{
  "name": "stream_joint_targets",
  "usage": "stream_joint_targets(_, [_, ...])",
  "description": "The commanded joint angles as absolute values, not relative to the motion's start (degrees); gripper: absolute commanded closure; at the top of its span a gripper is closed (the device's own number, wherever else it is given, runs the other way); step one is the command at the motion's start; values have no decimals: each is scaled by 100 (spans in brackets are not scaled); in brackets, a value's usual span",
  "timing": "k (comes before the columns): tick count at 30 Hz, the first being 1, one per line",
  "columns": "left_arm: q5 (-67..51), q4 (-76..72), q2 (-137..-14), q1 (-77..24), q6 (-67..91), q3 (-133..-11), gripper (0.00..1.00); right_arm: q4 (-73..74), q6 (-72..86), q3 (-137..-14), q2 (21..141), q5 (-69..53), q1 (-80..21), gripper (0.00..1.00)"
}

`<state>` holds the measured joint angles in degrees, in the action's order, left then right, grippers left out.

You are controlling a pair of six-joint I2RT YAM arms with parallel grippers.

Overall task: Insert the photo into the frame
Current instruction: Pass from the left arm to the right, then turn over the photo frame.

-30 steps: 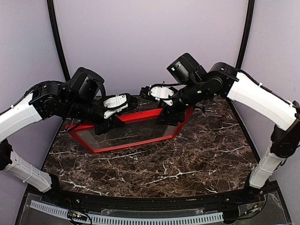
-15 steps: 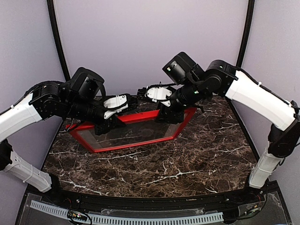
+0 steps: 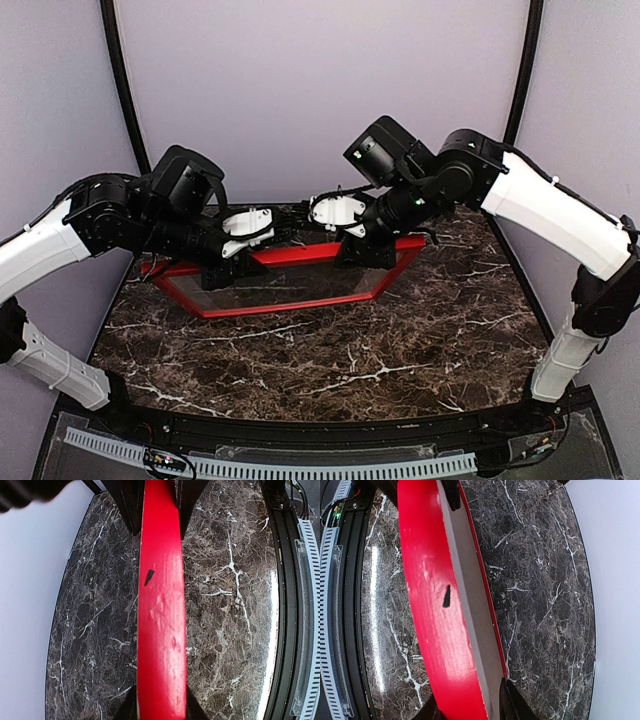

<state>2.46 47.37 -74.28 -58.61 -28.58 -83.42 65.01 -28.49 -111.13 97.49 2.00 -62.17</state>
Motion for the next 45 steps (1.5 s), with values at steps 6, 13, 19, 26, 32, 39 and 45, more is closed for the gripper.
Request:
stream_joint_targets(6, [306,4198,-7303,-5827,-2547,-8358,78,6368,-2452,-11232,9676,314,-6287,96])
stream_joint_targets(13, [515,3934,-7102,-5827,-2569,-8124,55,6316,-2454,-11209,9640,398,-6315,100])
stream_joint_targets(19, [728,3573,-6749,-5827,-2515,-7981,35,6239,-2284,-11298,9589,523,-6318,100])
stream_joint_targets(26, [1143,2848,-6033,-5827,-2379,-7735,19,6217,-1864,-11775,9559,609,-6231,100])
stream_joint_targets(32, [1710,2434,-5456,-5827,-2081,-7561,12,6229,-1419,-12228,9625,487,-5964,100])
stream_joint_targets(39, [3367,2604,-5648,-5819,-1166,-7693,6,6098,-328,-12719,9890,65,-5381,100])
stream_joint_targets(45, [4211,2825,-5791,-5795,-216,-7761,4,5317,973,-12042,9689,-757,-4552,100])
